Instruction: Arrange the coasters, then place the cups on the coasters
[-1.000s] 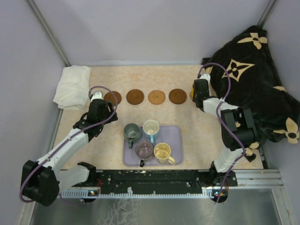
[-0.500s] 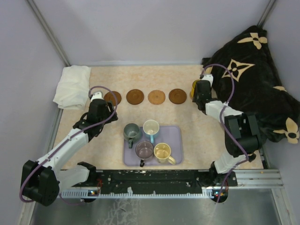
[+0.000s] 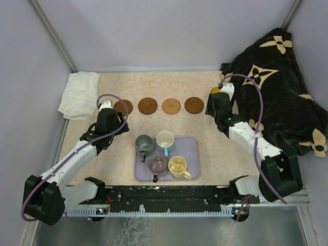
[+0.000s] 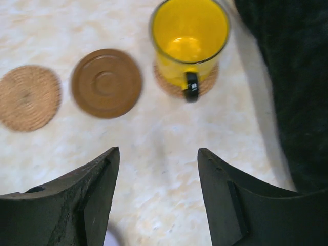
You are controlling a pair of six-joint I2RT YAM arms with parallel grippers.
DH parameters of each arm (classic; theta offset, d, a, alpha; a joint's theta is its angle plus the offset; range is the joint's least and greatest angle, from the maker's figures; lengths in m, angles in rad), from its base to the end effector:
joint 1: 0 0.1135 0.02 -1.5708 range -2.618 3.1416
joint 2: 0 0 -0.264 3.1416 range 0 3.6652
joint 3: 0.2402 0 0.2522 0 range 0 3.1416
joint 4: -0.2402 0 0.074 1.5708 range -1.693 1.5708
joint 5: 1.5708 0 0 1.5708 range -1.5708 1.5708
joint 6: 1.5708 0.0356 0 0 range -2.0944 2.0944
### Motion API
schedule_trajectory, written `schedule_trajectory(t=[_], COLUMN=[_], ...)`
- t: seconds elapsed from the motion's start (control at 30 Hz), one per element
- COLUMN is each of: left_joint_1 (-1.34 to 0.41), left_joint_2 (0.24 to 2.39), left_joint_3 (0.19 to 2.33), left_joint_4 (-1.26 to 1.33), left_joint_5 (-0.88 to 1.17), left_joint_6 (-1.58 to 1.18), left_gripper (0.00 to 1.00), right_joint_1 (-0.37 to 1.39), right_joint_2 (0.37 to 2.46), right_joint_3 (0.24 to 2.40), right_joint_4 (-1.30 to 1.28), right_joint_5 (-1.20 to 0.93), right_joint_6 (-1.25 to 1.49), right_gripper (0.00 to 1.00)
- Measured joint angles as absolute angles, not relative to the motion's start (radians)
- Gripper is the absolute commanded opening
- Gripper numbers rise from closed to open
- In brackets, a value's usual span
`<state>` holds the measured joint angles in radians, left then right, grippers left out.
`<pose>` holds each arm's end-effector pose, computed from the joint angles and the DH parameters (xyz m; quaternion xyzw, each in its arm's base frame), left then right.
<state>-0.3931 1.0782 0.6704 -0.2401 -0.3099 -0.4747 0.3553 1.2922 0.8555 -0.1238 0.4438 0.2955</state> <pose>0.2165 -0.0780 0.2389 -0.1047 0.8811 -0.0596 0.4572 0.2722 0.0847 0.2617 0.0809 0.8564 -0.0316 0.5089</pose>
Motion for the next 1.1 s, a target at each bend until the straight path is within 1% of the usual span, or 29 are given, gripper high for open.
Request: schedule_trajectory(t=[0.13,0.27,0.33,0.6,0.7,0.8,1.0,1.1], left_joint_1=[-0.393,-0.393,-0.393,-0.393,-0.393,-0.393,-0.393,-0.393], left_joint_2=[1.078,1.078,1.078,1.078,1.078,1.078,1.076,1.075], left_joint_3=[0.67,0.67,0.67,0.671,0.671,0.671,0.671,0.671], left_joint_4=[-0.24,-0.24,-0.24,-0.24,-0.24,-0.24,-0.248,-0.255], left_joint_5=[-0.308,-0.302,-0.298,-0.281,-0.281,-0.281,-0.289,-0.293], left_joint_6=[-0.475,-0.475,-0.475,-0.478,-0.487,-0.498,-0.506,-0.509], left_gripper=[0.72,0.72,0.72,0.71,0.71,0.71,0.71,0.71], right_joint_1=[0.488,0.578,0.606,0.659,0.707,0.794,0.963,1.02], right_joint_2=[1.144,1.006,0.936,0.698,0.678,0.686,0.738,0.759], right_joint_3=[0.816,0.765,0.744,0.732,0.733,0.733,0.733,0.733], right_joint_4=[-0.21,-0.292,-0.35,-0.565,-0.622,-0.686,-0.774,-0.796], right_joint_5=[0.438,0.367,0.327,0.129,0.089,0.077,0.099,0.113], right_joint_6=[0.345,0.377,0.387,0.412,0.418,0.429,0.477,0.506], right_gripper=[0.59,0.54,0.52,0.52,0.52,0.53,0.56,0.57])
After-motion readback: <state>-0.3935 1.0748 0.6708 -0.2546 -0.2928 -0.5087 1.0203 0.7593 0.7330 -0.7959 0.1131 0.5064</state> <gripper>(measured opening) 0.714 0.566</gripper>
